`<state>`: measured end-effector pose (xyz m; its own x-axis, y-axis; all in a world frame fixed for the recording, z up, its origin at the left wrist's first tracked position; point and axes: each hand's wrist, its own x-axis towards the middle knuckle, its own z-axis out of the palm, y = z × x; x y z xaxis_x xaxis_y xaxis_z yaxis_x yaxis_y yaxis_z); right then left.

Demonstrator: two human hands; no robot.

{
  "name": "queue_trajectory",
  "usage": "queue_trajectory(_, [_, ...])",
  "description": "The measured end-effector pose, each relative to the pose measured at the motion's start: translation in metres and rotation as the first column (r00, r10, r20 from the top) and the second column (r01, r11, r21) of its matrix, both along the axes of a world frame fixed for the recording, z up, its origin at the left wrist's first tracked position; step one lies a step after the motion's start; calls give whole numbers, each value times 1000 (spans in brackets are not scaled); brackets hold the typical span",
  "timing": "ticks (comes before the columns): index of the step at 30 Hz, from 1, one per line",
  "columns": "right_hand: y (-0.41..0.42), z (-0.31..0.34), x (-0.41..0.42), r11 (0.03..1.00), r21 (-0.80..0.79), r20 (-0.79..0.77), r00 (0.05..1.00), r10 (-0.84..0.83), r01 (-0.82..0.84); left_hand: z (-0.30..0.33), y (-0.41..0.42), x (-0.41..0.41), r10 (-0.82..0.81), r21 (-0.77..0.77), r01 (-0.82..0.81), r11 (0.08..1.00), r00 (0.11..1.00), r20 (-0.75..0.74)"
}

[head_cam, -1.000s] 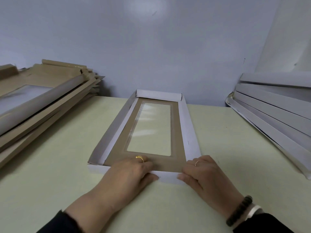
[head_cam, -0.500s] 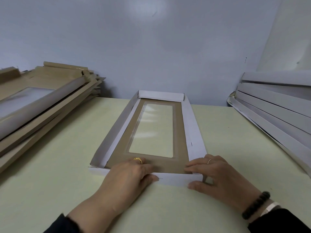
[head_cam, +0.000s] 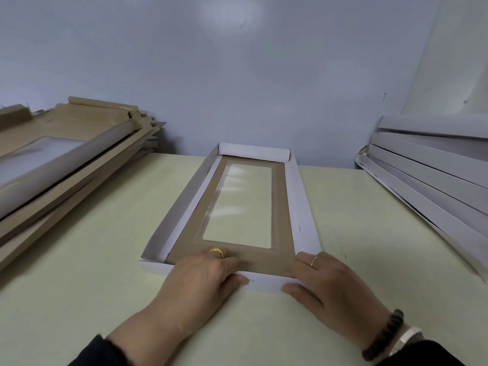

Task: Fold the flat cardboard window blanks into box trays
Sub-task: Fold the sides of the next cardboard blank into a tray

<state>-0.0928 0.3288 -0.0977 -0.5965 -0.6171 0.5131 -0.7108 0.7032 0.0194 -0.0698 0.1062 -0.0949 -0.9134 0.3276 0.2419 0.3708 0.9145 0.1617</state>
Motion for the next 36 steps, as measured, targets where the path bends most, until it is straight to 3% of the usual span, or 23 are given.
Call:
queue_trajectory(5, [4, -6, -4, 997, 39, -65, 996, -63, 66, 2, -13, -3, -90, 61, 89, 994, 996, 27])
queue_trajectory(8, [17, -5, -12, 989, 38, -119, 983, -138, 143, 3, -30, -9, -121, -38, 119, 992, 991, -54])
queue_trajectory(16, [29, -6, -19, 971, -1, -157, 959, -235, 238, 0, -55, -16, -112, 30, 114, 993, 992, -59])
queue_trajectory(27, [30, -5, -18, 966, -25, -122, 958, -259, 257, 2, -60, -6, -24, 188, 24, 982, 1000, -1])
queue_trajectory(31, [26, 2, -14, 942, -26, -125, 934, -335, 334, 7, -44, 1, -11, 281, 21, 959, 999, -39])
queue_trajectory(33, [14, 5, -5, 938, -3, -101, 933, -346, 348, 5, -30, 3, 28, 250, -6, 968, 996, -87])
queue_trajectory(36, [-12, 3, 11, 980, -25, 68, 979, -194, 196, 7, -4, 8, -55, 174, 85, 981, 983, -173])
